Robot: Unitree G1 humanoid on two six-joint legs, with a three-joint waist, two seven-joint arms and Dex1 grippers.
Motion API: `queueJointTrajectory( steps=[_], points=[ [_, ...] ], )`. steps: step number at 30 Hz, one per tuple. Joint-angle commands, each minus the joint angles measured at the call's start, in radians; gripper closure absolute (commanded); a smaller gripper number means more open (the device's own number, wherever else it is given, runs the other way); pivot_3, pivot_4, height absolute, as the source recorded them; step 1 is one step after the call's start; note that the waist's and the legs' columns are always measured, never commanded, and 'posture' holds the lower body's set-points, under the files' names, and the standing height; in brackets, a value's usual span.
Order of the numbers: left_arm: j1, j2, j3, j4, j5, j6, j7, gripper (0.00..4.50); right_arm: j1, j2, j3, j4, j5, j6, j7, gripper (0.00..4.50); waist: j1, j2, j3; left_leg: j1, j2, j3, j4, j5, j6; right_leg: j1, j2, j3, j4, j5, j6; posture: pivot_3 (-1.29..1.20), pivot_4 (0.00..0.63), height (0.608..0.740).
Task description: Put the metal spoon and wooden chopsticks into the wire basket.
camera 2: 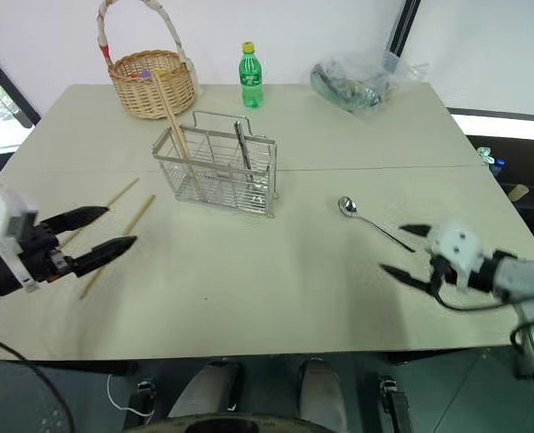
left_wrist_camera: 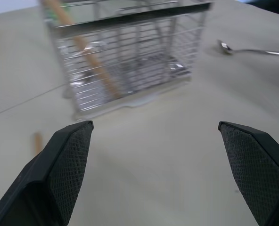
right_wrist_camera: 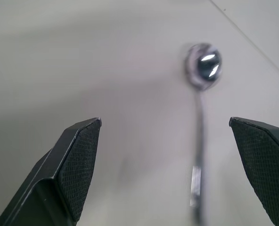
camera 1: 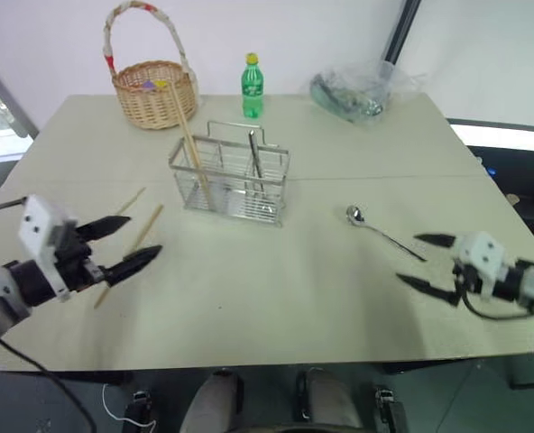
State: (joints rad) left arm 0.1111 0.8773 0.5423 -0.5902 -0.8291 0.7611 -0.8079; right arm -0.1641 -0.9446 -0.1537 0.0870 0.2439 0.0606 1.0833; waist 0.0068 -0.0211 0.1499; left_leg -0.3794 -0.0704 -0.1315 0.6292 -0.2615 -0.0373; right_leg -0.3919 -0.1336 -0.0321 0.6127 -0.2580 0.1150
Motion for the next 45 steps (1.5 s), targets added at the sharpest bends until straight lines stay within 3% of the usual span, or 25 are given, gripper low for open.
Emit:
queueJointTrajectory(
  steps=[1,7,12,23,40,43,45],
  points=[
    [-0.061,0.040,-0.031,-0.055,-0.066,0.024,-0.007,0.00,-0.222,-0.006,0.109,0.115,-0.053,0.059,0.073,0.02,0.001,0.001,0.001,0.000,0.000,0.000,-0.001,0.000,0.000,0.000,0.000,0.000,0.000,0.000,0.000,0.00,0.150,0.674],
    [-0.125,0.072,-0.086,-0.097,-0.111,0.034,-0.016,0.00,-0.643,0.101,0.291,0.492,-0.173,0.141,0.153,0.02,0.000,0.000,0.002,-0.002,-0.001,0.000,-0.001,0.000,0.000,-0.002,0.001,0.000,-0.002,0.000,0.000,0.00,0.150,0.674],
    [-0.125,0.086,-0.091,-0.111,-0.123,0.031,-0.025,0.00,-0.802,0.165,0.342,0.742,-0.236,0.159,0.181,0.02,0.005,-0.002,0.002,-0.004,-0.003,-0.001,-0.001,0.000,0.000,-0.002,0.001,0.000,-0.002,0.001,0.000,0.00,0.150,0.674],
    [-0.086,0.076,-0.038,-0.146,-0.154,0.028,0.030,0.00,-0.733,0.117,0.341,0.644,-0.238,0.242,0.287,0.02,-0.010,0.000,0.003,-0.003,-0.003,-0.001,0.000,0.001,0.000,-0.003,0.002,0.000,0.000,0.001,0.000,0.00,0.150,0.674],
    [-0.186,0.102,-0.090,-0.103,-0.174,0.028,0.039,0.00,-0.703,0.201,0.322,0.708,-0.257,0.370,0.113,0.02,-0.019,0.001,0.003,0.004,-0.002,0.002,-0.001,0.001,0.000,0.002,0.002,0.002,0.001,0.001,0.000,0.00,0.150,0.674],
    [-0.203,0.108,-0.098,-0.097,-0.173,0.027,0.034,0.00,-0.706,0.211,0.315,0.708,-0.247,0.417,0.110,0.88,-0.018,0.000,0.003,0.004,-0.002,0.001,-0.001,0.001,0.000,0.002,0.002,0.001,0.001,0.001,0.000,0.00,0.150,0.674],
    [-0.214,0.111,-0.099,-0.093,-0.175,0.029,0.034,0.00,-0.705,0.212,0.314,0.703,-0.250,0.423,0.108,1.86,-0.019,0.000,0.003,0.004,-0.002,0.001,-0.001,0.001,0.000,0.002,0.002,0.001,0.001,0.001,0.000,0.00,0.150,0.674]
  ],
)
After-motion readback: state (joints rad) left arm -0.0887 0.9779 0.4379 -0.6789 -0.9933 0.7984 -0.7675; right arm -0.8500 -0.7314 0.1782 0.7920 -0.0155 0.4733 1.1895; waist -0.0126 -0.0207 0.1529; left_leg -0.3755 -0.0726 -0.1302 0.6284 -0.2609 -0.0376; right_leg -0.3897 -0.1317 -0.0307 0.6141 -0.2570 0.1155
